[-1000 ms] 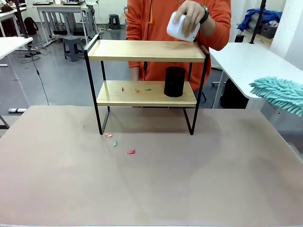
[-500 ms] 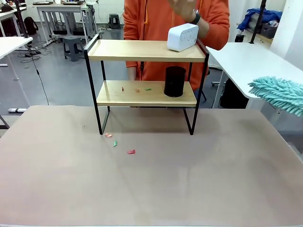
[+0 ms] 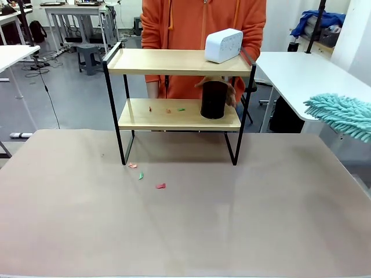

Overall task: Clean the shelf.
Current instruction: Clean the remaining tier of the Shelf with the Duster once objects are removed.

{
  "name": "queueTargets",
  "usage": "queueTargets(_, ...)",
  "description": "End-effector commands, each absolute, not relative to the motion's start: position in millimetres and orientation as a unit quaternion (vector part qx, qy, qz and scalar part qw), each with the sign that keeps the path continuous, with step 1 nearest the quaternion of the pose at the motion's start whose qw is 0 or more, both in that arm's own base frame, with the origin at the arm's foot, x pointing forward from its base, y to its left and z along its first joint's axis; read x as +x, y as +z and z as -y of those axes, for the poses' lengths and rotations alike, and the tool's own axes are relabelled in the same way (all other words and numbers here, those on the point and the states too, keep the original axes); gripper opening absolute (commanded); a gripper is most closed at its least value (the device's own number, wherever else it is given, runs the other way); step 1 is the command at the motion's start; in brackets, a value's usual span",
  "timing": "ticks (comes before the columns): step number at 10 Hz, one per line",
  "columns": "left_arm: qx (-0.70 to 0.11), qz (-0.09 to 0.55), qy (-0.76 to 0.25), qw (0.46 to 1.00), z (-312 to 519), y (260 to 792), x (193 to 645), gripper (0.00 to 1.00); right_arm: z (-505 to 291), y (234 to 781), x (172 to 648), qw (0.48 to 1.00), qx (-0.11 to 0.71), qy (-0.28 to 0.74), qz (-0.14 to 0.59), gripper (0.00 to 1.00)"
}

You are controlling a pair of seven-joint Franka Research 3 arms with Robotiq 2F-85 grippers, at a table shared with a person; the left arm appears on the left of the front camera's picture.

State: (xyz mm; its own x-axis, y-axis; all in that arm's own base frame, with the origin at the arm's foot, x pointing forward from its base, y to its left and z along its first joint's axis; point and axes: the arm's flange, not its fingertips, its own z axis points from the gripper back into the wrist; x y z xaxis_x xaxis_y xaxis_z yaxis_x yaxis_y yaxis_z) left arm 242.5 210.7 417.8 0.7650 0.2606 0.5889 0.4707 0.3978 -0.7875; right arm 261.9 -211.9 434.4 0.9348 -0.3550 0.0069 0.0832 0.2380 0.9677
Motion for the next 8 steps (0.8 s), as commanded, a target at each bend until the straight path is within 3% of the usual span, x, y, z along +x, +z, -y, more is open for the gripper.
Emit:
queueTargets(1, -0.546, 0.347, -0.077, 0.759, -209.5, 418.7, 242.2, 1.00, 215.3, 437.0, 262.8, 0.781, 0.600, -0.128, 0.116, 0.13)
queueTargets(8, -0.546, 0.347, -0.077, 0.759, -209.5, 418.7, 242.2, 1.00, 211.9, 434.4, 261.9, 0.779, 0.601, -0.141, 0.113, 0.13)
